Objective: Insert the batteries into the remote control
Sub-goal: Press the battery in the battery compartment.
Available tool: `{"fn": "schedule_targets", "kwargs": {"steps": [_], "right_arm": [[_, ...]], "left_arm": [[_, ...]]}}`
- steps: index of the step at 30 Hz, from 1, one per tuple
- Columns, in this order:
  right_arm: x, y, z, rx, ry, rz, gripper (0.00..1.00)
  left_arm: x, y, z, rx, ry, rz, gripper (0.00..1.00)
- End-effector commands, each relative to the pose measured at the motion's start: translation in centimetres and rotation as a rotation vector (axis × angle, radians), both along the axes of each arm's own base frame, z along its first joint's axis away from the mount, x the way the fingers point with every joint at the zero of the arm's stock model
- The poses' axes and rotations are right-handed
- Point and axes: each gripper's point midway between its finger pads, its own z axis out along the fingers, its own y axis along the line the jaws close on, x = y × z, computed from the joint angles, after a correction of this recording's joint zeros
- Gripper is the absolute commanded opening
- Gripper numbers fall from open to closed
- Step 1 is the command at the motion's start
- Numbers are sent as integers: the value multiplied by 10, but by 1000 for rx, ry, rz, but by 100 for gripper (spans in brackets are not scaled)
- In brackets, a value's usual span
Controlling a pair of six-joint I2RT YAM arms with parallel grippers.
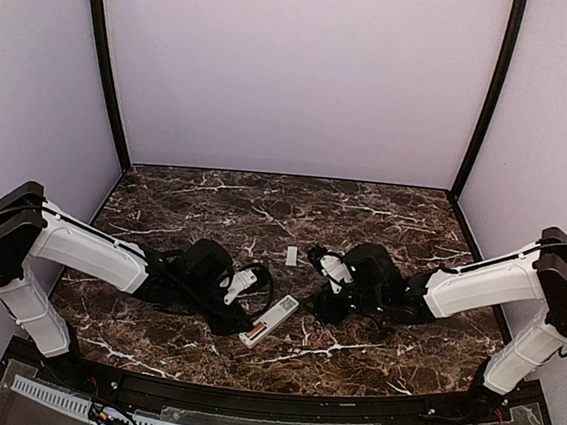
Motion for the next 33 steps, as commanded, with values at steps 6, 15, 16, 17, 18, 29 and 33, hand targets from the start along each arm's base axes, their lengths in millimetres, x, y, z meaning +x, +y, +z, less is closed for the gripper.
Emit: {"fn": "schedule_targets", "kwargs": {"steps": [6, 15, 16, 17, 18, 29, 33], "right_arm": [[1, -5, -8, 0, 7, -25, 64], [36, -37, 17, 20, -27, -141, 65], [45, -46, 21, 17, -29, -169, 65], [51, -54, 24, 10, -31, -190, 65], [57, -60, 26, 2, -32, -207, 65], [112, -156, 6, -122, 115, -430, 59], [120, -174, -7, -96, 217, -459, 52]], "left_arm": [[-12, 11, -23, 162, -20, -54, 35], [21, 0, 39, 54, -193, 56, 69], [26, 1, 50, 36, -222, 80, 75], [29, 1, 55, 25, -232, 93, 77], [33, 2, 63, 12, -250, 108, 82], [23, 5, 62, -14, -192, 70, 98], [21, 4, 62, -19, -185, 60, 98]]}}
